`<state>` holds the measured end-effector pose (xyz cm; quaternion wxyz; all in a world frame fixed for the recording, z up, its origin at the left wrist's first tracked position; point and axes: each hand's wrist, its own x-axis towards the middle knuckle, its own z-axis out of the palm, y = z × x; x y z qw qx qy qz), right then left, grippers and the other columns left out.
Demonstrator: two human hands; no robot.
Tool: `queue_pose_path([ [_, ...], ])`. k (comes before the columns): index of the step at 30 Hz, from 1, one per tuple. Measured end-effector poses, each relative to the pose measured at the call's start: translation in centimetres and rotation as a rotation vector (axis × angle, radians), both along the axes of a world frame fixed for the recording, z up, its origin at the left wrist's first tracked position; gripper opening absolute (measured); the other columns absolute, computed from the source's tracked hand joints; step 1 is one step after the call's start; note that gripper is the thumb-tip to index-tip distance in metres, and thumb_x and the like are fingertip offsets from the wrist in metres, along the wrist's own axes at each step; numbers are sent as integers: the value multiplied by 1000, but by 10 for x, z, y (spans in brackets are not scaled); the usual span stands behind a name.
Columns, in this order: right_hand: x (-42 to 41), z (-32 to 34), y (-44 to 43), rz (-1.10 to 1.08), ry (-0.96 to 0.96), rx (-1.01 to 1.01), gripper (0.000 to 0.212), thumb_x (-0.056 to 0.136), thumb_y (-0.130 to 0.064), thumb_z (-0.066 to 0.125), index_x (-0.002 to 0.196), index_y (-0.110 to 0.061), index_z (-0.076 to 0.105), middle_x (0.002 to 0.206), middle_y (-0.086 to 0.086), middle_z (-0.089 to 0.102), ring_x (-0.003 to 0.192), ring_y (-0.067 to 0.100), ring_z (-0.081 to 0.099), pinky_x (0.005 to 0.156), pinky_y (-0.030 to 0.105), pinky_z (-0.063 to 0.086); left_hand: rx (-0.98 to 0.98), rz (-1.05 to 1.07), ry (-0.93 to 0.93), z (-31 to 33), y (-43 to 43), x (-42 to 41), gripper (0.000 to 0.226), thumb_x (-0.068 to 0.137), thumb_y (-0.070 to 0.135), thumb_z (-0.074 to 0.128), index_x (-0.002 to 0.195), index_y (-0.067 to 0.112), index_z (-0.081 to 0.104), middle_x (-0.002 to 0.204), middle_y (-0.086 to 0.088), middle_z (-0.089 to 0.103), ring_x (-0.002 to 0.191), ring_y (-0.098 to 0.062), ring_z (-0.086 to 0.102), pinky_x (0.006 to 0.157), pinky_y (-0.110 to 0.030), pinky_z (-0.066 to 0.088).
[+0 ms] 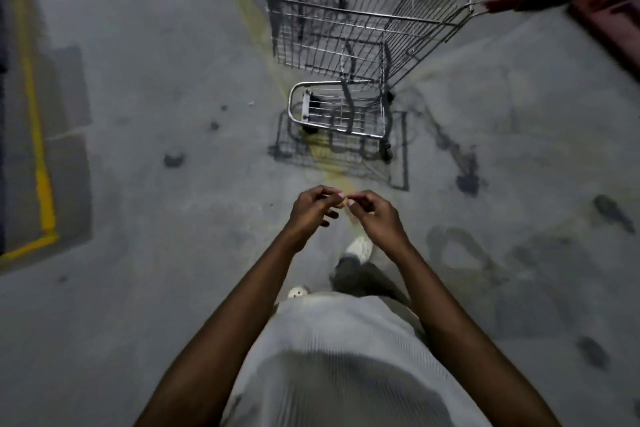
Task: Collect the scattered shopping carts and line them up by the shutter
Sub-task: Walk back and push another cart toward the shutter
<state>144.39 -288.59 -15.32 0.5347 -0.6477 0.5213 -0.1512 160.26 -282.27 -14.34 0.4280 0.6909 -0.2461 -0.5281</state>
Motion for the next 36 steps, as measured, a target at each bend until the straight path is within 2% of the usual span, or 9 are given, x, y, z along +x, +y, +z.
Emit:
queue_pose_path([
  [3, 16, -12, -71, -91, -42, 11, 9, 100, -29, 68, 107, -32, 73, 105, -8, 74, 103, 9, 68, 89, 29, 53, -1, 0, 8, -11, -65, 15, 13, 96, 29, 71, 104, 20, 73, 97, -6, 78, 81, -20, 72, 69, -34, 53],
  [9, 37, -6, -236, -81, -76, -1, 20, 100, -30, 68, 117, -23, 74, 111, -5, 75, 104, 10, 68, 91, 28, 54, 4, 22, 0, -6, -217, 44, 14, 96, 27, 69, 104, 16, 73, 101, -11, 77, 82, -23, 69, 71, -34, 50],
  [13, 38, 16, -337, -210, -99, -95, 17, 99, -31, 68, 113, -25, 75, 104, -5, 76, 93, 6, 68, 76, 20, 50, -25, 42, -1, 4, -311, 45, 23, 95, 23, 71, 113, 8, 72, 102, -12, 77, 79, -20, 70, 67, -31, 50],
  [16, 29, 29, -386, -251, -124, -107, 15, 100, -28, 67, 111, -26, 76, 108, -8, 75, 98, -1, 68, 79, 8, 47, -40, 19, 8, 16, -376, 35, 22, 96, 20, 70, 114, 8, 72, 102, -12, 77, 76, -15, 70, 65, -30, 50],
  [21, 5, 31, -443, -289, -147, -166, 12, 99, -24, 68, 107, -31, 74, 104, -15, 74, 97, -6, 67, 81, 11, 49, -91, -44, 8, 25, -475, 16, 19, 97, 15, 68, 114, 9, 73, 104, -12, 76, 76, -8, 71, 63, -22, 52],
  [26, -22, 45, -531, -370, -132, -338, 12, 101, -26, 66, 108, -26, 76, 105, -12, 74, 97, 1, 68, 74, 15, 50, -164, -22, 99, 37, -572, -14, 22, 95, 16, 69, 112, 3, 71, 102, -20, 75, 85, -26, 70, 71, -37, 55],
  [30, -40, 58, -617, -344, -123, -482, 17, 102, -32, 64, 108, -23, 76, 104, -10, 74, 94, 13, 70, 78, 35, 59, -227, -119, 97, 50, -662, -48, 4, 94, 9, 69, 96, 9, 72, 88, -8, 74, 77, -19, 69, 64, -26, 54],
  [32, -53, 64, -656, -312, -81, -500, 22, 100, -38, 63, 108, -23, 76, 105, -10, 73, 94, 15, 70, 77, 46, 59, -181, -107, 89, 48, -705, -66, 13, 93, 4, 68, 85, 14, 70, 79, -5, 70, 70, -14, 64, 60, -25, 53],
  [36, -72, 70, -720, -275, -23, -559, 16, 101, -32, 63, 108, -24, 75, 104, -13, 71, 94, 15, 68, 72, 39, 57, -129, -102, -22, 29, -785, -94, 6, 77, 31, 70, 82, 34, 71, 79, 6, 73, 75, -16, 67, 77, -40, 57],
])
